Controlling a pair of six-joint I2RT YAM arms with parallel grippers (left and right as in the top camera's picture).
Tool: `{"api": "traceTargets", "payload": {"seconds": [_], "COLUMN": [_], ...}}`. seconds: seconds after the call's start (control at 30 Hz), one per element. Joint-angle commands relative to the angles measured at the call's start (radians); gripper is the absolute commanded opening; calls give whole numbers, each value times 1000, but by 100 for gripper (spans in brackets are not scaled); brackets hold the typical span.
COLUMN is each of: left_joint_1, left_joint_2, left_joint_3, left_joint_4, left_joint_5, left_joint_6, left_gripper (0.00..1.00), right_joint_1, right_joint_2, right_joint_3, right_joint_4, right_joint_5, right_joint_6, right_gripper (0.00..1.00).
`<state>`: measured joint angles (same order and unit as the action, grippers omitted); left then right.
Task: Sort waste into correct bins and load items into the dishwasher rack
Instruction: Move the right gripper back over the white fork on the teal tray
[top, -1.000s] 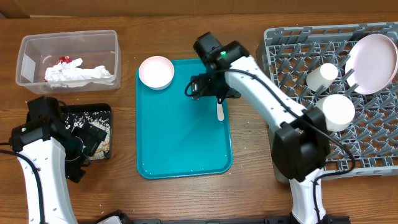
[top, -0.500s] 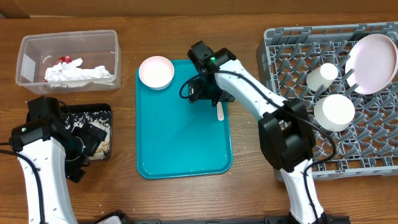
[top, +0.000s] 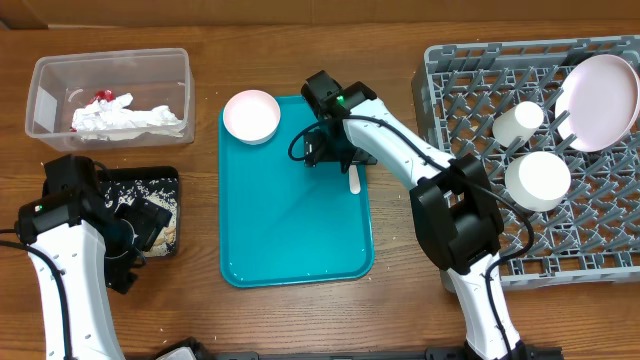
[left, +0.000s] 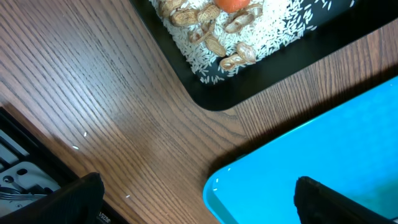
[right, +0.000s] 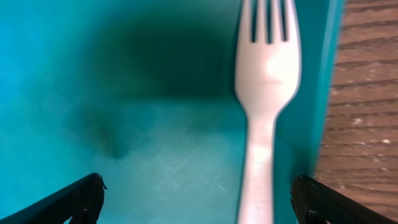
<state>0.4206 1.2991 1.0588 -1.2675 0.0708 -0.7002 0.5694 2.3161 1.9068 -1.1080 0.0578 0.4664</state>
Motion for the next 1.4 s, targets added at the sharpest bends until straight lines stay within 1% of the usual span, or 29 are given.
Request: {"api": "traceTargets", "payload": {"seconds": [0.0,0.23,0.3,0.33,0.4,0.5,0.53,0.6,0.63,0.7,0.83,0.93,1.1,1.2,1.23,1.3,1.37], "left_joint_1": [1,1,1,1,1,1,1,1,1,1,1,1,1,1,1,1,1], "left_joint_2": [-1,-1,-1,-1,-1,-1,-1,-1,-1,-1,-1,-1,-1,-1,-1,-1,-1], "left_joint_3": [-2,-2,-2,-2,-2,-2,-2,-2,-2,-2,-2,-2,-2,-2,-2,-2,-2], "left_joint_4": [1,1,1,1,1,1,1,1,1,1,1,1,1,1,1,1,1], "left_joint_5": [0,0,0,0,0,0,0,0,0,0,0,0,0,0,0,0,0], "left_joint_6": [13,13,13,13,13,13,13,13,13,13,13,13,13,13,13,13,13], "left_gripper": [100,100,100,100,100,100,100,100,100,100,100,100,100,100,100,100,100], "right_joint_1": [10,31,37,40,46,48,48,48,49,48,48,40,13,-8,-13,-14,-10], "right_joint_2": [2,2,2,2,2,2,2,2,2,2,1,-9,-48,-84,-93,-97,-96], "right_joint_3": [-43,-61,-61,-61,-61,-61,-61,-61,-61,-61,-59,-56,-24,-13,-13,-13,-16], "right_joint_4": [28,46,50,52,53,53,52,52,52,52,47,32,-24,-43,-47,-55,-66], "right_joint_5": [8,3,-16,-27,-33,-34,-34,-42,-59,-110,-181,-219,-228,-270,-301,-365,-388], "right_joint_6": [-5,-1,-1,-1,14,37,51,58,58,58,58,58,48,-19,-48,-108,-150], "right_gripper": [100,100,98,93,70,50,40,27,22,18,4,4,4,4,6,14,22]}}
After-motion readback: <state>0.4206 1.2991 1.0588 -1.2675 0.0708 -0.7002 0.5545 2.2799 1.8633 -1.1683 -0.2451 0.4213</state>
